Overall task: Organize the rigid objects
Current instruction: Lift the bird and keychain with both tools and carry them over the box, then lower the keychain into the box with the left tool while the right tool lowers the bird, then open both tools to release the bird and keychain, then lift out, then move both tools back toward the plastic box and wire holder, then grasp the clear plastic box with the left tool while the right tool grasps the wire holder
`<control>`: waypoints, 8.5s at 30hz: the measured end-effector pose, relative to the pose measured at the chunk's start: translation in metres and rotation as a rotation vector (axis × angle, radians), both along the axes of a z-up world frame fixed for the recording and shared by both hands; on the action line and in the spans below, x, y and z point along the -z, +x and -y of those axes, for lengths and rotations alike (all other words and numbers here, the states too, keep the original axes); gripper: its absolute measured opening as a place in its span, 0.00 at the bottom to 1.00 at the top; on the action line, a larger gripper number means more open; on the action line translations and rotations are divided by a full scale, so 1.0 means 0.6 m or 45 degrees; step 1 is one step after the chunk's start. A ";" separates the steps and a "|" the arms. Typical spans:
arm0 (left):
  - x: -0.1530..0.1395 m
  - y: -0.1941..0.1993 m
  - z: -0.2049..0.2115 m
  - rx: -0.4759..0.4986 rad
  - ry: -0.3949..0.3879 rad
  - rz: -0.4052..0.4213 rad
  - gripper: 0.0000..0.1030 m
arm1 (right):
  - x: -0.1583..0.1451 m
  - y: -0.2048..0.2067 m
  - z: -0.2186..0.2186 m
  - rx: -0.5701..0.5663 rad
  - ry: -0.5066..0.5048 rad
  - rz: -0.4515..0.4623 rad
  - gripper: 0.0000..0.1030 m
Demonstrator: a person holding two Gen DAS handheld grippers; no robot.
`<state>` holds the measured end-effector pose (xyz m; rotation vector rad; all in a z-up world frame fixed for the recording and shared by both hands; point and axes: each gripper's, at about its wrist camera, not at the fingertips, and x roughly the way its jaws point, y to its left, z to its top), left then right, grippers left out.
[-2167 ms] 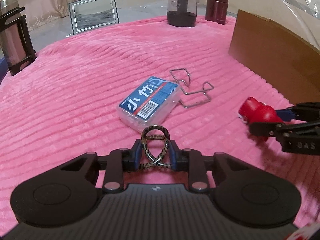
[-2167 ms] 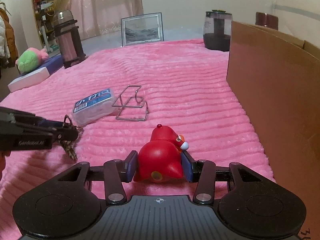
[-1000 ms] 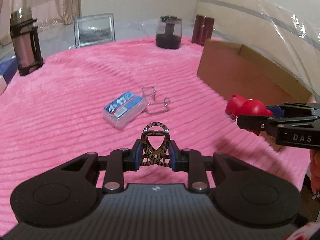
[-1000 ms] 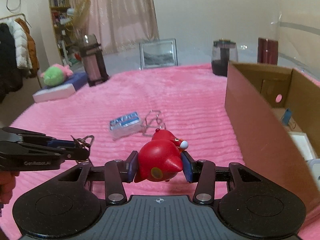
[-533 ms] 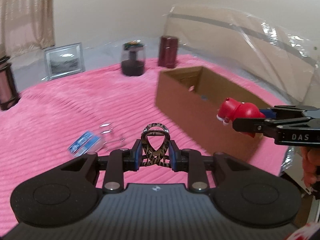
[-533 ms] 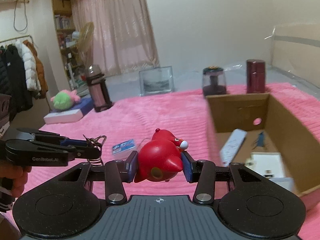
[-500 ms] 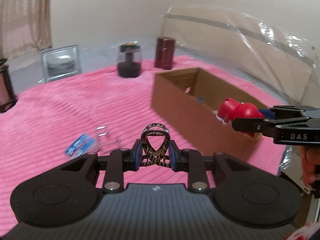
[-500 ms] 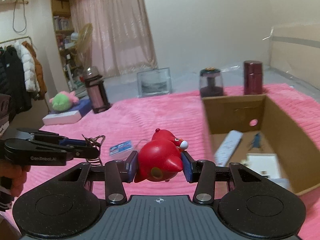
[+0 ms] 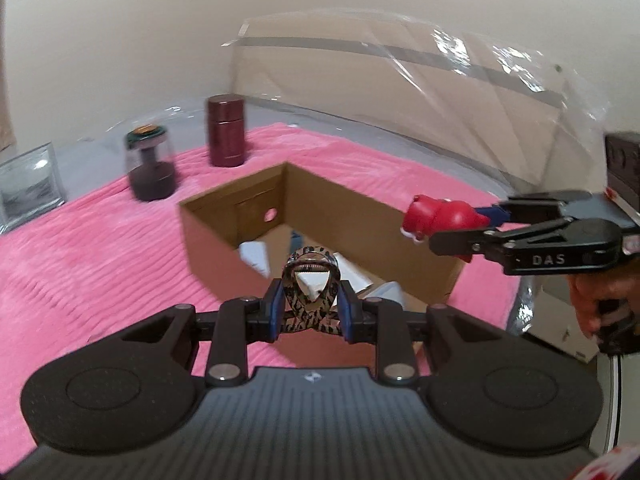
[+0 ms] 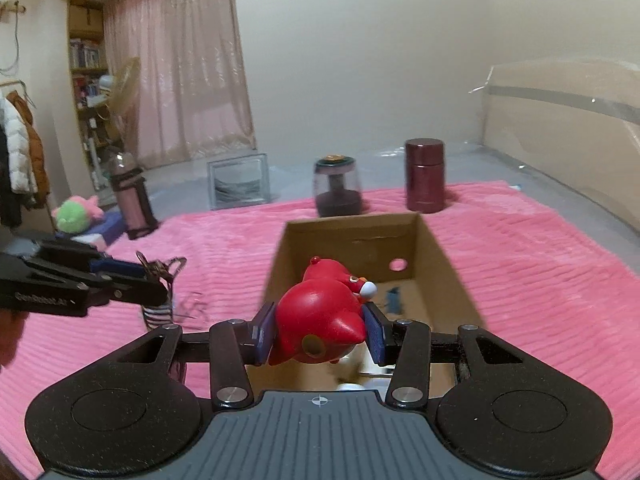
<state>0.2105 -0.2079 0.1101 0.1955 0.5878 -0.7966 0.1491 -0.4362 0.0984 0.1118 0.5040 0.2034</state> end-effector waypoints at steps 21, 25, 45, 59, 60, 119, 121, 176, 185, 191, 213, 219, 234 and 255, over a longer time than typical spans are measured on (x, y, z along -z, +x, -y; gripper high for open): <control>0.053 0.104 0.207 0.476 0.381 -0.045 0.22 | 0.053 0.102 0.091 -0.306 -0.291 -0.190 0.41; 0.074 0.120 0.229 0.559 0.470 -0.079 0.22 | 0.071 0.119 0.089 -0.384 -0.345 -0.230 0.41; 0.155 0.155 0.272 0.727 0.726 -0.228 0.22 | 0.121 0.182 0.064 -0.674 -0.519 -0.430 0.41; 0.202 0.148 0.289 0.732 0.872 -0.241 0.22 | 0.134 0.197 0.052 -0.667 -0.615 -0.452 0.41; 0.204 0.147 0.290 0.733 0.878 -0.245 0.22 | 0.135 0.199 0.051 -0.662 -0.619 -0.455 0.41; 0.163 0.171 0.201 0.508 0.552 -0.119 0.24 | 0.211 0.318 -0.005 -0.573 -0.798 -0.636 0.41; 0.160 0.169 0.199 0.505 0.544 -0.116 0.24 | 0.216 0.319 -0.007 -0.580 -0.796 -0.644 0.41; 0.024 -0.095 -0.246 -0.419 -0.015 0.092 0.74 | -0.007 -0.017 -0.141 -0.156 0.063 -0.061 0.68; 0.071 -0.139 -0.358 -0.663 -0.045 0.022 0.80 | 0.023 -0.055 -0.231 -0.209 0.064 -0.081 0.70; 0.094 -0.156 -0.385 -0.721 -0.033 -0.015 0.82 | 0.046 -0.063 -0.273 -0.248 0.053 -0.116 0.71; 0.147 -0.080 -0.427 -0.748 -0.033 -0.012 0.84 | 0.126 0.043 -0.364 -0.243 0.072 -0.208 0.77; 0.176 0.019 -0.426 -0.626 0.045 -0.028 0.84 | 0.157 0.114 -0.376 -0.192 0.073 -0.228 0.77; 0.260 0.227 -0.420 -0.277 0.106 -0.042 0.82 | 0.238 0.245 -0.404 -0.120 0.084 -0.261 0.77; 0.304 0.300 -0.371 -0.095 0.228 -0.064 0.56 | 0.268 0.296 -0.425 -0.076 0.107 -0.251 0.77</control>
